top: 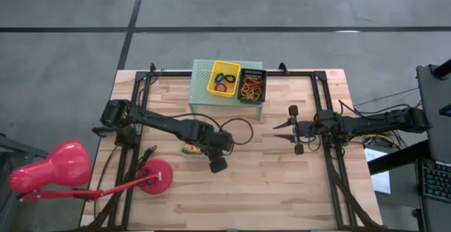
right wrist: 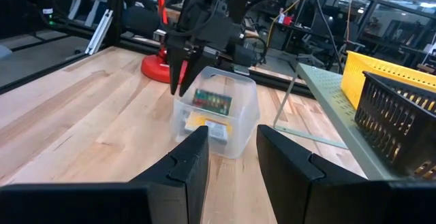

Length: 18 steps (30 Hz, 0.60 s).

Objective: Pick & Place Office Desk Supplies
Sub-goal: Put the transparent bin on the shelf

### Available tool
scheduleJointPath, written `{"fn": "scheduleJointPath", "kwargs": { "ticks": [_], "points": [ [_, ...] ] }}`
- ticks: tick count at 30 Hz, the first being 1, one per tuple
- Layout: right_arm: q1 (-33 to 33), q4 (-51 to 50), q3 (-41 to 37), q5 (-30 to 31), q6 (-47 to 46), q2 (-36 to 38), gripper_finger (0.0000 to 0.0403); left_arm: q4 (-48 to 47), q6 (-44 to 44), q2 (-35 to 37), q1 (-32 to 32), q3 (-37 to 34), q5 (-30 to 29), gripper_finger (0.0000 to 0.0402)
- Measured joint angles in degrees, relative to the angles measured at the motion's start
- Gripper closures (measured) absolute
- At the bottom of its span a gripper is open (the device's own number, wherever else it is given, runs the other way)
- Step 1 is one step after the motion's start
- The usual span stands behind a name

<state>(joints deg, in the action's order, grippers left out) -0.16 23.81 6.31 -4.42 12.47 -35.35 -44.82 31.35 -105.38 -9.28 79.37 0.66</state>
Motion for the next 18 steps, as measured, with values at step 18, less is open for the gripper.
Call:
{"fn": "scheduleJointPath", "kwargs": {
  "ticks": [18],
  "points": [
    [0.0, 0.0, 0.0, 0.0, 0.0, 0.0, 0.0282, -14.5, 15.0, 11.4, 0.4, 0.9, -12.4, 0.0266]
  ]
}}
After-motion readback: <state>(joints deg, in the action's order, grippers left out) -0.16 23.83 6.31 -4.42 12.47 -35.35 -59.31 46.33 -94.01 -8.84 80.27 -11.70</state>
